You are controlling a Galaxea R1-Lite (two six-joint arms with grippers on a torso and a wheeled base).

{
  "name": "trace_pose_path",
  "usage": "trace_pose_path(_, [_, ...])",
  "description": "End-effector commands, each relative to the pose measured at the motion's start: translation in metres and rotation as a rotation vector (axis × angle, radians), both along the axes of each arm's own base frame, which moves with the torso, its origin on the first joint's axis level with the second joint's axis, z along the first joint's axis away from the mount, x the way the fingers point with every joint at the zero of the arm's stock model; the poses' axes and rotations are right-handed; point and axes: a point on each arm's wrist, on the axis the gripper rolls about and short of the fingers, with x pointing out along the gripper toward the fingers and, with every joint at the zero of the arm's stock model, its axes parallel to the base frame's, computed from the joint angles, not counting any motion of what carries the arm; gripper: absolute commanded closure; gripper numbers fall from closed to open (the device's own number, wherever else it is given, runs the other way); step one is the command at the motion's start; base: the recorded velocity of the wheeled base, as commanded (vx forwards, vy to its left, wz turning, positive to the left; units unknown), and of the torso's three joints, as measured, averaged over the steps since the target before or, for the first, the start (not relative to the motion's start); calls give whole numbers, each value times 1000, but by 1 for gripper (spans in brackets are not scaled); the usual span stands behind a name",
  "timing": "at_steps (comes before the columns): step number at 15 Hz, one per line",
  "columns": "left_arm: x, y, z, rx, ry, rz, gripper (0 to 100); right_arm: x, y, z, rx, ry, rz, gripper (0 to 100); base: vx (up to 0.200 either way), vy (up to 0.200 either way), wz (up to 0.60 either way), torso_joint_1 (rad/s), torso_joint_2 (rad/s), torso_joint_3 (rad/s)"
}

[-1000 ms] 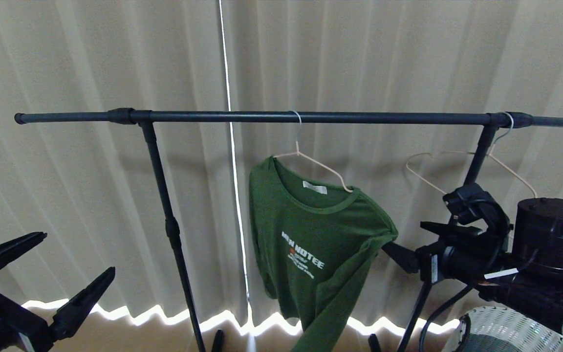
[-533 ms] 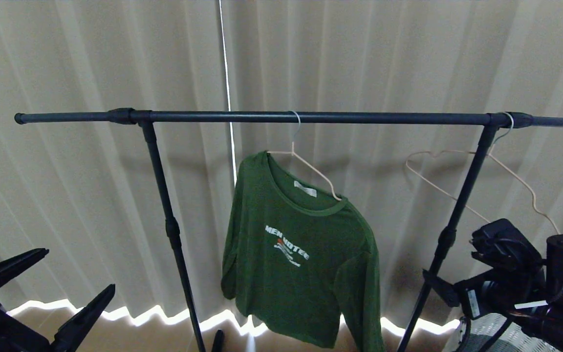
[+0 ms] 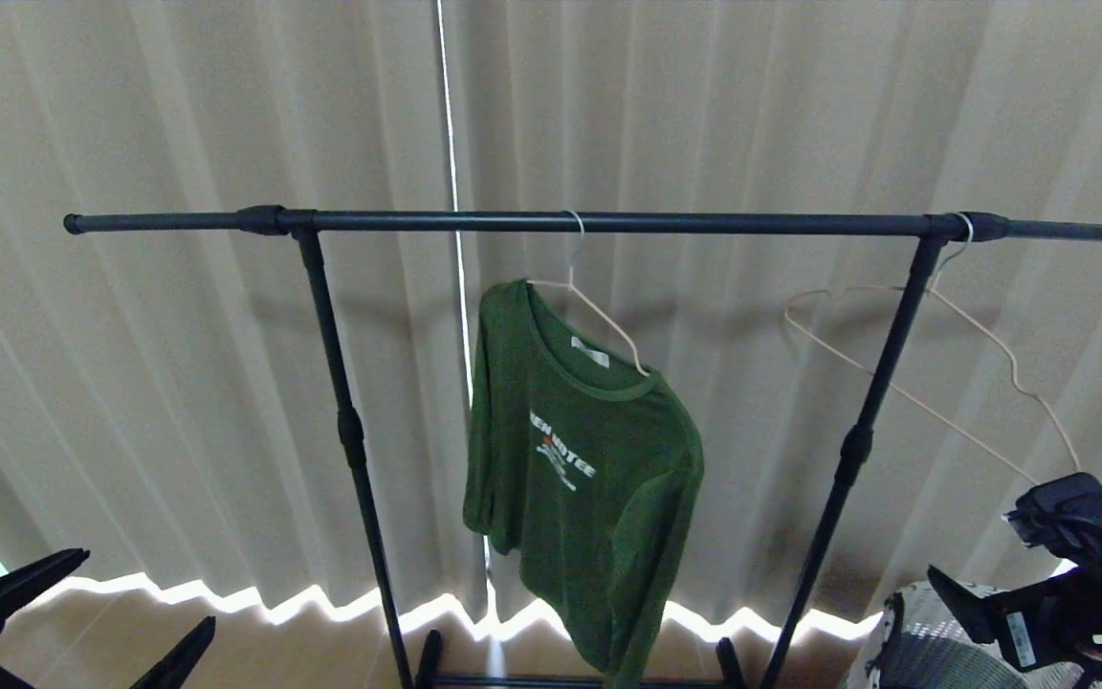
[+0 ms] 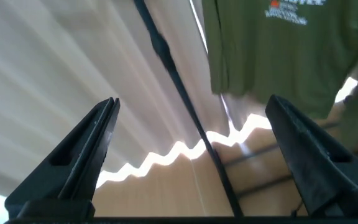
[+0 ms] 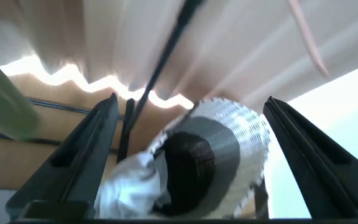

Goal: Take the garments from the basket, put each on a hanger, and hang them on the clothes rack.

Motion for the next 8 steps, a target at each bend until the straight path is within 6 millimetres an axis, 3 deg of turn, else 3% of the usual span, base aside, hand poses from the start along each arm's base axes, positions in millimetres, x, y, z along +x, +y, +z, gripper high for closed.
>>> trace_pose_path(1, [1, 0, -2, 8, 25, 3, 0, -4, -2, 2, -4, -17, -2, 0, -200, 0, 0, -17, 2, 17])
trace_pose_path(8, [3, 3, -4, 14, 52, 38, 0, -11, -2, 1, -2, -21, 5, 0, -200, 0, 0, 1, 2, 4])
